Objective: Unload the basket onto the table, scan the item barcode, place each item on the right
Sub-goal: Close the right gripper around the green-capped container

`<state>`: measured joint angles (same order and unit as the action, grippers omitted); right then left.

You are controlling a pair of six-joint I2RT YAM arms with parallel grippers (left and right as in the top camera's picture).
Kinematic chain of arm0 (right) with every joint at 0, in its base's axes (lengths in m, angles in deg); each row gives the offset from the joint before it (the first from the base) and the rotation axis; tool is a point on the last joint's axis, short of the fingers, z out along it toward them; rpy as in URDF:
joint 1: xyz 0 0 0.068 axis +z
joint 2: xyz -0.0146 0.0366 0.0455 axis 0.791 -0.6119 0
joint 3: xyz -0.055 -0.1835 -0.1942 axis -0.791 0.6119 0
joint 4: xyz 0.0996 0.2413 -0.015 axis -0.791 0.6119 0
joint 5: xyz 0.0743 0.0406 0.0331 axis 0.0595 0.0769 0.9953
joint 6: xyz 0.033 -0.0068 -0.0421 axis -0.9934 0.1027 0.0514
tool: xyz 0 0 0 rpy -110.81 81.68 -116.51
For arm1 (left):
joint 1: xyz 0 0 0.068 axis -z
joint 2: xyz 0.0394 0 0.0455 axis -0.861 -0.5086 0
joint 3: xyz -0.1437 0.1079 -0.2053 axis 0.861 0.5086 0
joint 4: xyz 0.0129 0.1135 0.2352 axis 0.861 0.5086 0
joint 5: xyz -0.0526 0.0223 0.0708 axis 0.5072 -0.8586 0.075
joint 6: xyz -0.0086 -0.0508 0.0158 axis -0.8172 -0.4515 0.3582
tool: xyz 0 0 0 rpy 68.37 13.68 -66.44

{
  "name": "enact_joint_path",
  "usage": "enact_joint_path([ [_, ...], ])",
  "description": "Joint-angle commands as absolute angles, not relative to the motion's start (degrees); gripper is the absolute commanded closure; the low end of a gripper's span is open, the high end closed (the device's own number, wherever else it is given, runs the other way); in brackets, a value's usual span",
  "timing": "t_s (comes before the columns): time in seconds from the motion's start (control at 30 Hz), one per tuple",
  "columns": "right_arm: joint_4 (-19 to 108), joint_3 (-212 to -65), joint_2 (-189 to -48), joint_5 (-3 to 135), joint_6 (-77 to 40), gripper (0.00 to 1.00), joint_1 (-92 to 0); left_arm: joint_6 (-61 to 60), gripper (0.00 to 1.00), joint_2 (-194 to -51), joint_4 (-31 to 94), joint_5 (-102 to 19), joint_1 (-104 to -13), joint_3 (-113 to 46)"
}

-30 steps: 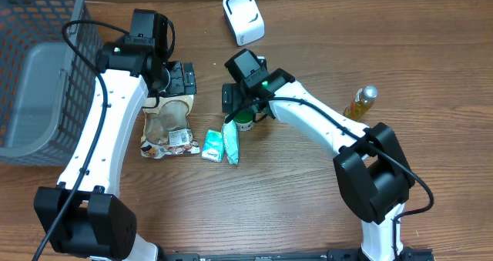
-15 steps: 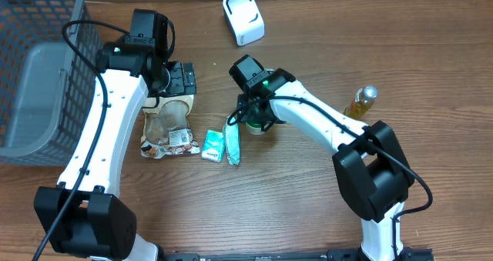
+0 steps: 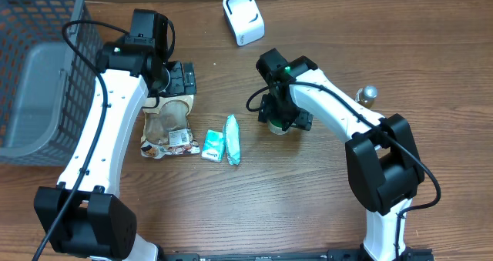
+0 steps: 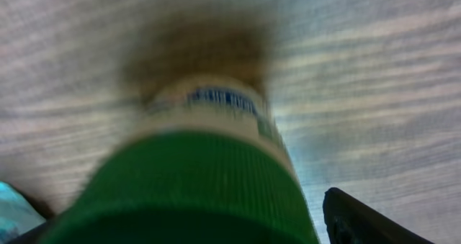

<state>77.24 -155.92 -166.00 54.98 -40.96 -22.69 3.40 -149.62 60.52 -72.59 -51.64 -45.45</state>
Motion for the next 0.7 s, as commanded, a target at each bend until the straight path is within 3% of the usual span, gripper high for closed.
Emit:
enact_joint_path([
  [0.0,78.1,-155.8,-166.4,57.7,-34.2,0.1,-22.4,4.5,0.0,-149.7,60.5,-72.3,-51.9,-46.3],
  [0.13,78.4,-157.3,-166.4,58.2,-19.2,0.07,-22.4,4.5,0.0,-149.7,60.5,-72.3,-51.9,-46.3],
  [0.27,77.5,-157.6,-166.4,56.4,-12.1,0.03,-22.8,4.5,0.0,-149.7,60.5,-72.3,-51.9,-46.3],
  [0.67,70.6,-157.6,-166.4,51.4,-7.0,0.01,-23.2,4.5,0.0,-149.7,60.5,-72.3,-51.9,-46.3],
])
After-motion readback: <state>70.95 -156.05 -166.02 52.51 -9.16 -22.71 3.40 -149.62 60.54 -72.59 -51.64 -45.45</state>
